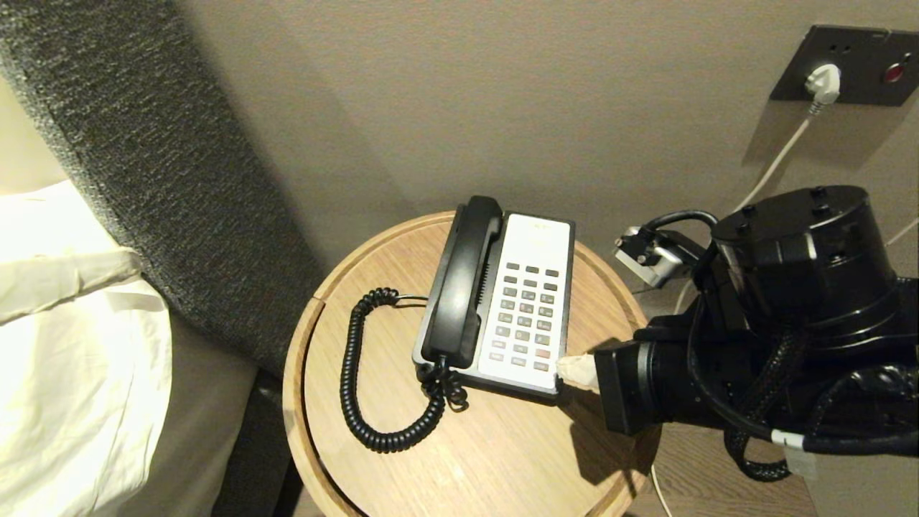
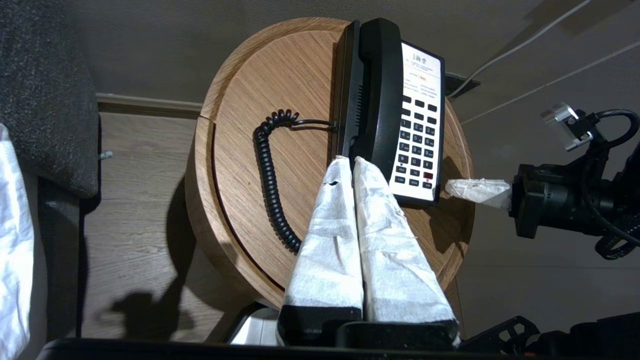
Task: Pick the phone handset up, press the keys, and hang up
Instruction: End the call using the dial pad
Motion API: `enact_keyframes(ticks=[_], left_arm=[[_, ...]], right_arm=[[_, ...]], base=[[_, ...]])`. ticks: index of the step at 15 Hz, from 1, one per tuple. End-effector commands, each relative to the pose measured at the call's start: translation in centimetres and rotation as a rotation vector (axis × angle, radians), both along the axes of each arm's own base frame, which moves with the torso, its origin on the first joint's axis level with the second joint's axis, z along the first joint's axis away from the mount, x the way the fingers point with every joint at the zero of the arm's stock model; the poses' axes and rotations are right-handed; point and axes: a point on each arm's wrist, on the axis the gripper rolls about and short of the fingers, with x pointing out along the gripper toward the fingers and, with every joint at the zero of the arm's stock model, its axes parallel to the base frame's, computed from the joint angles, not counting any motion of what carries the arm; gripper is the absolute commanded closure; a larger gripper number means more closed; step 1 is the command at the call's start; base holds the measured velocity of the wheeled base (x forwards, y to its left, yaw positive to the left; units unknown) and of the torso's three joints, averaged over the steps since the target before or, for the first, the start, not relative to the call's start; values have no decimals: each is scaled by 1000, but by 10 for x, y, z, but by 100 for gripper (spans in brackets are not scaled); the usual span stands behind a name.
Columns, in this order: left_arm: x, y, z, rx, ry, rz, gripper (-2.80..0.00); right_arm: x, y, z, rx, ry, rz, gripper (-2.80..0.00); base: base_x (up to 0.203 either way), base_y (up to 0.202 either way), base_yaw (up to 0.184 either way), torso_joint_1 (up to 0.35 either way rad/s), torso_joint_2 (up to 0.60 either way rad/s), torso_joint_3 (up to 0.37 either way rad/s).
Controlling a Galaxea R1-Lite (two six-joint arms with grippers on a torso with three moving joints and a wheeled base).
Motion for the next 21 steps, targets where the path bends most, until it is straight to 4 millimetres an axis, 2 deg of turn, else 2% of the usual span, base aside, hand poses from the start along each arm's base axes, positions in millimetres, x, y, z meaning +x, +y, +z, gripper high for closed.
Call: enact_keyframes(ticks=[1,21], left_arm=[[0,0,-1,1,3,3,0],[-4,6,0,-20,-3,11,0]], right_arm=[[4,5,-4,-1,0,-1,0],[12,12,-14,-39,1,-3,0]], base=[[0,0,0,0,0,0],[0,0,0,0,0,0]])
